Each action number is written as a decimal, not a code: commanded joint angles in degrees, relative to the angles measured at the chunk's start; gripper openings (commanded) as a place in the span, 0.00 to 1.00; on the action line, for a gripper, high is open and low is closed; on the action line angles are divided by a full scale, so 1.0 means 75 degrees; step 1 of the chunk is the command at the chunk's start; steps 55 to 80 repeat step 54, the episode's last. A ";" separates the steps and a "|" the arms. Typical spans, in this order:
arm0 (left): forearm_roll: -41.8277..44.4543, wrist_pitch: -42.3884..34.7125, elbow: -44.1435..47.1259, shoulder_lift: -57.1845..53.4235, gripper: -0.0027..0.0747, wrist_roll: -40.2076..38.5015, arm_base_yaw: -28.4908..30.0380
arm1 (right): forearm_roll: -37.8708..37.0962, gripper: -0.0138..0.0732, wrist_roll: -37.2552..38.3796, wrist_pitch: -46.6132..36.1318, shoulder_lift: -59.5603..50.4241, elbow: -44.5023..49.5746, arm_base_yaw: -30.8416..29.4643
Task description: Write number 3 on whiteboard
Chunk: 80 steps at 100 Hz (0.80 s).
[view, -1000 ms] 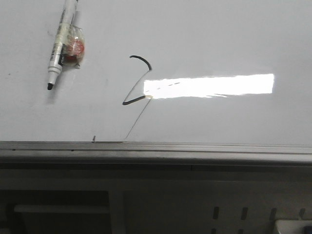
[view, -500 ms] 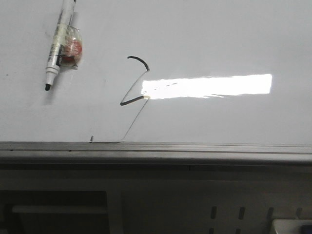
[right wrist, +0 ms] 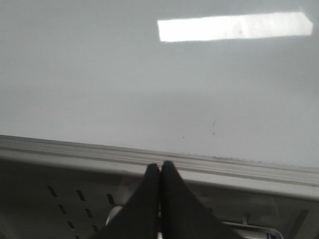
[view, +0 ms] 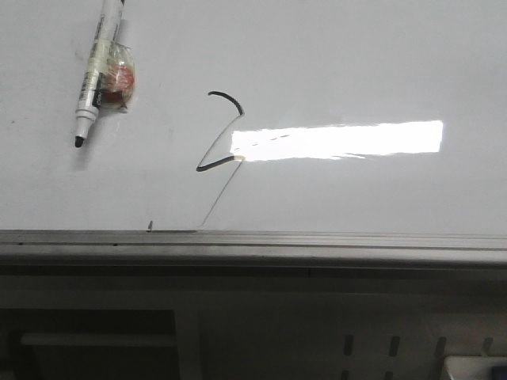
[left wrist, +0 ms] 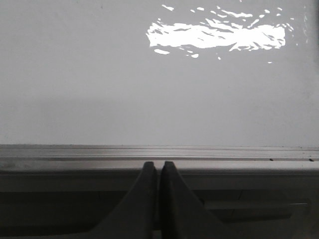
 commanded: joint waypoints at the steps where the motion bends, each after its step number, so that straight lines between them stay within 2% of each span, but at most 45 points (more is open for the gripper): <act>1: -0.0040 -0.0292 0.0269 -0.0144 0.01 -0.0053 0.0003 | -0.0111 0.08 0.0051 -0.0135 -0.0092 0.0179 -0.0049; 80: -0.0040 -0.0292 0.0269 -0.0144 0.01 -0.0053 0.0003 | -0.0111 0.08 0.0051 -0.0135 -0.0140 0.0179 -0.0049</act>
